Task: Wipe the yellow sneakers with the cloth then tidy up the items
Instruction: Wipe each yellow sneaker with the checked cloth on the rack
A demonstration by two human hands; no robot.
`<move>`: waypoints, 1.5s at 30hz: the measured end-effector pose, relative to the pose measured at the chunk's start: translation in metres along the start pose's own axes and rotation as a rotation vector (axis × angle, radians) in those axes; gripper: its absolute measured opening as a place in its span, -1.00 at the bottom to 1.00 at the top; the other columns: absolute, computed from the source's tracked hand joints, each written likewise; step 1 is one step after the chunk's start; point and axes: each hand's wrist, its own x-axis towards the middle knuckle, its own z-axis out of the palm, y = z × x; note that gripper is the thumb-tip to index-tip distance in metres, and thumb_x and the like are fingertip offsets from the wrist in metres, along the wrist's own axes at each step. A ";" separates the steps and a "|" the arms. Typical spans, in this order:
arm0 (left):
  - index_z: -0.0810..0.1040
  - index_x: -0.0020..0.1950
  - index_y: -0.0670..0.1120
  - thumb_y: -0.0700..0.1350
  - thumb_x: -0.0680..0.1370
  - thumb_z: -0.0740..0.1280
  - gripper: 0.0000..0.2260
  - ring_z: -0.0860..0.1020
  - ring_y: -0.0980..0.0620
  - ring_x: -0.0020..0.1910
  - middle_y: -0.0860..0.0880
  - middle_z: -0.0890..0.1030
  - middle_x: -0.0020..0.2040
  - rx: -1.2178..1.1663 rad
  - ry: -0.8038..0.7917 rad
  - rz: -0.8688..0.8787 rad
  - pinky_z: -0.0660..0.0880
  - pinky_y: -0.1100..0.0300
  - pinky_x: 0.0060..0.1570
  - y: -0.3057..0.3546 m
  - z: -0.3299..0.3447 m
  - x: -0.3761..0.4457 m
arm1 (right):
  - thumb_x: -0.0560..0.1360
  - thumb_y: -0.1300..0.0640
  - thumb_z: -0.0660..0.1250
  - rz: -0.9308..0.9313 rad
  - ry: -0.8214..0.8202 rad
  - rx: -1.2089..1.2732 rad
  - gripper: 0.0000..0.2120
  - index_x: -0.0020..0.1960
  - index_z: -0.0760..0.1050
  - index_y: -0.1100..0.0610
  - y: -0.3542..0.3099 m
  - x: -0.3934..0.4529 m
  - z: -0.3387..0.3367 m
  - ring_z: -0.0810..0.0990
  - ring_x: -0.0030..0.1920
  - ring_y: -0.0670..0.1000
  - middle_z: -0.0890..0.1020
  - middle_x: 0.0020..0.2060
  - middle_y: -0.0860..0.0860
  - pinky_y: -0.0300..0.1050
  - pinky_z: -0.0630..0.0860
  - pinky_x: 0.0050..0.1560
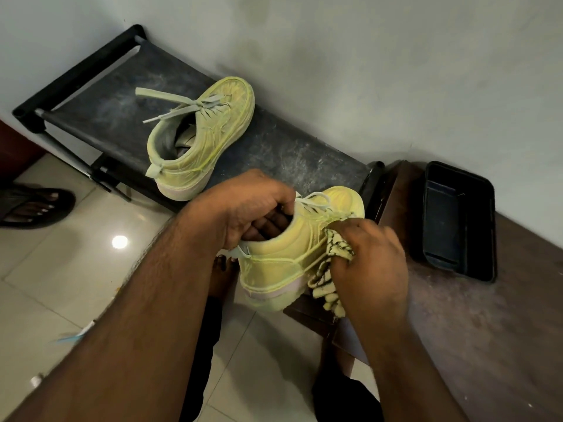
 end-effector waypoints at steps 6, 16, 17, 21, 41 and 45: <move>0.55 -0.24 -0.25 -0.32 0.41 0.30 -0.95 0.44 0.00 -0.53 -0.14 0.50 -0.42 0.026 0.040 0.009 0.38 0.22 -0.44 -0.002 -0.004 0.001 | 0.24 0.13 0.20 -0.143 0.028 0.094 -0.58 0.03 0.64 0.09 -0.011 -0.011 0.004 0.57 -0.11 0.11 0.68 -0.05 -0.04 -0.02 0.54 -0.10; 0.55 -0.28 -0.26 -0.28 0.47 0.37 -0.87 0.41 0.01 -0.53 -0.13 0.48 -0.46 0.014 -0.037 0.041 0.35 0.27 -0.46 -0.003 -0.006 -0.005 | 0.24 0.20 0.13 -0.291 0.074 0.274 -0.52 0.07 0.64 0.11 -0.011 -0.010 0.001 0.59 0.07 0.03 0.67 0.01 -0.07 -0.03 0.49 0.09; 0.55 -0.24 -0.28 -0.29 0.46 0.37 -0.90 0.38 0.01 -0.53 -0.13 0.45 -0.46 0.018 -0.018 0.052 0.32 0.25 -0.45 -0.003 -0.006 -0.004 | 0.23 0.21 0.13 -0.285 0.057 0.262 -0.51 0.07 0.64 0.09 -0.003 -0.005 0.003 0.59 0.10 0.02 0.67 0.02 -0.07 0.00 0.51 0.10; 0.54 -0.36 -0.26 -0.30 0.44 0.38 -0.83 0.30 0.01 -0.55 -0.11 0.38 -0.49 0.136 -0.005 0.131 0.28 0.26 -0.47 -0.002 -0.011 -0.004 | 0.18 0.37 0.22 -0.158 0.071 0.147 -0.48 0.05 0.65 0.06 0.017 0.004 0.004 0.58 0.10 0.04 0.67 0.00 -0.08 0.08 0.51 0.05; 0.69 0.06 0.06 -0.35 0.38 0.49 -0.63 0.67 0.20 -0.13 0.08 0.72 -0.11 0.510 0.204 0.464 0.61 0.14 0.03 -0.003 -0.015 0.006 | 0.30 0.23 0.19 -0.335 0.097 0.257 -0.58 0.07 0.64 0.07 0.007 -0.001 0.009 0.54 0.10 0.00 0.66 0.04 -0.11 0.02 0.47 0.09; 0.69 -0.01 0.12 -0.31 0.42 0.47 -0.67 0.66 0.21 -0.19 0.11 0.71 -0.16 0.511 0.266 0.484 0.62 0.24 -0.09 -0.004 -0.013 0.004 | 0.25 0.34 0.28 -0.188 0.104 0.203 -0.55 0.07 0.64 0.06 0.013 0.003 0.010 0.56 0.03 0.06 0.67 0.03 -0.10 0.15 0.54 -0.05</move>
